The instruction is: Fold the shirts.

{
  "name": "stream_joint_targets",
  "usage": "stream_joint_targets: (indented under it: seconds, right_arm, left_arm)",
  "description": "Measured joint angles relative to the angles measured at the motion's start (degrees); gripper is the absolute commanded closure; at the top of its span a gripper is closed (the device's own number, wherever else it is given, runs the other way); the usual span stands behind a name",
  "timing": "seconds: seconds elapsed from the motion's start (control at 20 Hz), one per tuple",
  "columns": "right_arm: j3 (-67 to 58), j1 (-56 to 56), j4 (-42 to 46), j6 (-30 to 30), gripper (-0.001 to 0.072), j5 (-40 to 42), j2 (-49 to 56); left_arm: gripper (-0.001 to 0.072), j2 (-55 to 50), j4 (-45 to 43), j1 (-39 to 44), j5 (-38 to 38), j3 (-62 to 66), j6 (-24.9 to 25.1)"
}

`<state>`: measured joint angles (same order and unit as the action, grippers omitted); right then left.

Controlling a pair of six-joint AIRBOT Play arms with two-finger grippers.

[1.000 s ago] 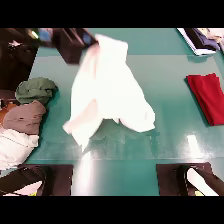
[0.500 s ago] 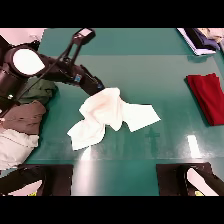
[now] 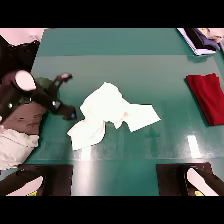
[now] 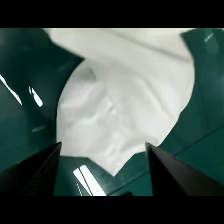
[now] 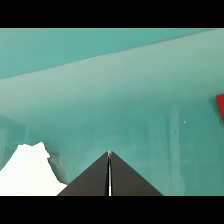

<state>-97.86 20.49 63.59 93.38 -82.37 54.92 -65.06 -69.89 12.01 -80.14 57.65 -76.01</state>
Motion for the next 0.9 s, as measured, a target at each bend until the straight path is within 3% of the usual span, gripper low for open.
stream_joint_targets:
  seconds: [0.3, 0.7, 0.75, 0.8, 0.85, 0.9]
  right_arm:
    - [4.4, 0.0, -0.6, 0.0, 0.0690, -1.2, 0.0]
    - [7.0, 0.0, -1.0, 0.0, 0.0690, -2.1, 0.0]
    - [7.1, 0.0, -1.0, 0.0, 0.0690, -2.2, 0.0]
    - [7.1, 0.0, -1.0, 0.0, 0.0691, -2.3, 0.0]
    - [7.1, 0.0, -1.0, 0.0, 0.0691, -2.3, 0.0]
    - [7.1, 0.0, -1.0, 0.0, 0.0691, -2.3, 0.0]
  left_arm:
    - [0.0080, 3.6, -1.8, -0.7, 6.0, -15.8, -0.7]
    - [0.0104, 3.9, -0.8, -0.8, 14.6, -20.7, -3.0]
    - [0.0309, 3.8, -0.2, -0.8, 15.1, -21.0, -3.1]
    - [0.0576, 3.8, 0.1, -0.8, 15.5, -21.3, -3.2]
    - [0.0674, 3.8, 0.5, -0.8, 15.7, -21.5, -3.3]
    - [0.0679, 3.8, 0.9, -0.8, 16.1, -21.6, -3.3]
